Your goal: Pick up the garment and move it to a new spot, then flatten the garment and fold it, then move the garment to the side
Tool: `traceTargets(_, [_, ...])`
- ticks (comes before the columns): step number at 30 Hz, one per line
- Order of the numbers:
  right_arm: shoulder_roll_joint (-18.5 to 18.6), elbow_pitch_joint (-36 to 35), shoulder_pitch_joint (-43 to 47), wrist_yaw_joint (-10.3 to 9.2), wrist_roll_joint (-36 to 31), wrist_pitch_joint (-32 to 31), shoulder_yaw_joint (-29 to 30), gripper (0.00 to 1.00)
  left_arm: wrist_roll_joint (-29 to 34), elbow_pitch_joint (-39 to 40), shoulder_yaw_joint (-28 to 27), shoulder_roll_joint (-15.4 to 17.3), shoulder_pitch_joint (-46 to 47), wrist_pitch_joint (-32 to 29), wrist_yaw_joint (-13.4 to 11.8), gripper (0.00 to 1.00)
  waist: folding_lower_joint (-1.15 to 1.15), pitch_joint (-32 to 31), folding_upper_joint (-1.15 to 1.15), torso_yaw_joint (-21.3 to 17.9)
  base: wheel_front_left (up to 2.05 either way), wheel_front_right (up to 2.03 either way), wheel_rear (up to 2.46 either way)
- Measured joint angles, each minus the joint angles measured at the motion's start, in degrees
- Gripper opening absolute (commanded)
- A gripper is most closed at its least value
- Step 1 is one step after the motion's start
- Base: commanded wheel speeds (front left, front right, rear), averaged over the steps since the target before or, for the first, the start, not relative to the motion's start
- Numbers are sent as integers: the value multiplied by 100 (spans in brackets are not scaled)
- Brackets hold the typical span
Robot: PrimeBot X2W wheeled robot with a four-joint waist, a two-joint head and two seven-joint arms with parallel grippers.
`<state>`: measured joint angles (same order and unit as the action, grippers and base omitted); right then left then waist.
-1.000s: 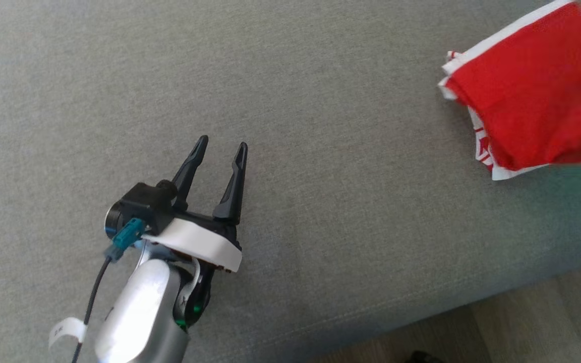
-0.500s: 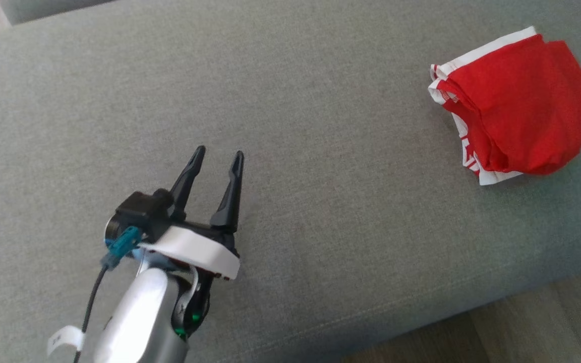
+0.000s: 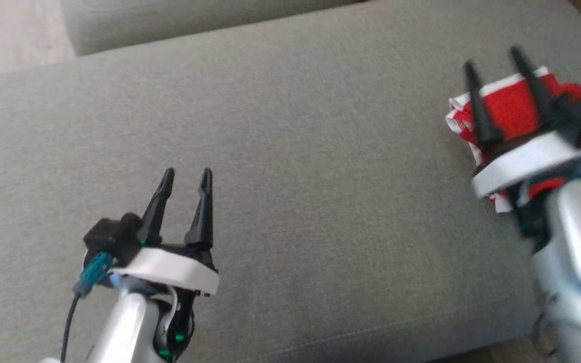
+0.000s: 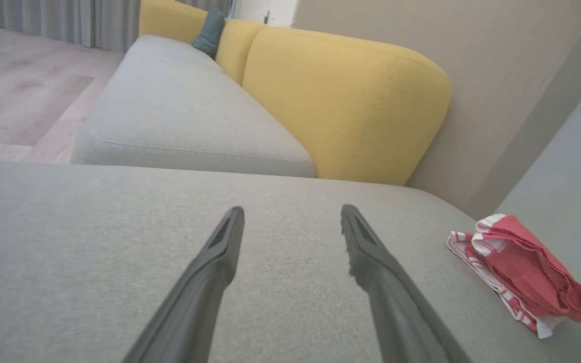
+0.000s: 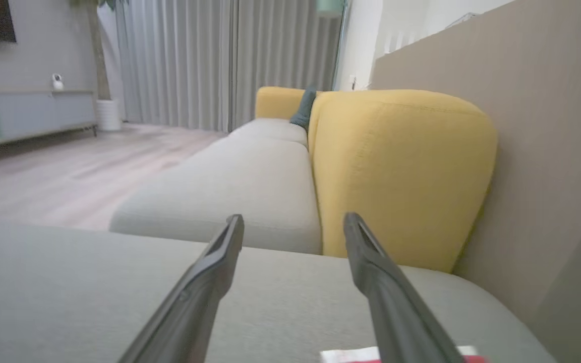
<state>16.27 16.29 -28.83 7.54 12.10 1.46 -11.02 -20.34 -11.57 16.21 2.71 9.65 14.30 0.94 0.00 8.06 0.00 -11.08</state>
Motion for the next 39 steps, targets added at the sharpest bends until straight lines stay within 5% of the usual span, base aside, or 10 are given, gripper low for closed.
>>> traceTargets(6, [-998,-97,1015,0,-182,645,271,100,0,52,-191,1,-313,0,-53,100,0,-324,0,328,0,0,0])
traceTargets(10, [-1260,-68,1704,0,-448,994,612,100,-46,83,-224,3,-602,0,-55,100,0,-530,0,543,0,0,0])
traceTargets(18, [-1343,-49,2502,-1,-143,1234,756,100,20,218,-315,8,-1050,0,-118,100,0,-798,0,814,0,0,0])
traceTargets(39, [-1348,-189,2544,0,-43,1292,624,100,96,450,-446,9,-1199,0,-196,100,0,-820,0,786,0,0,0])
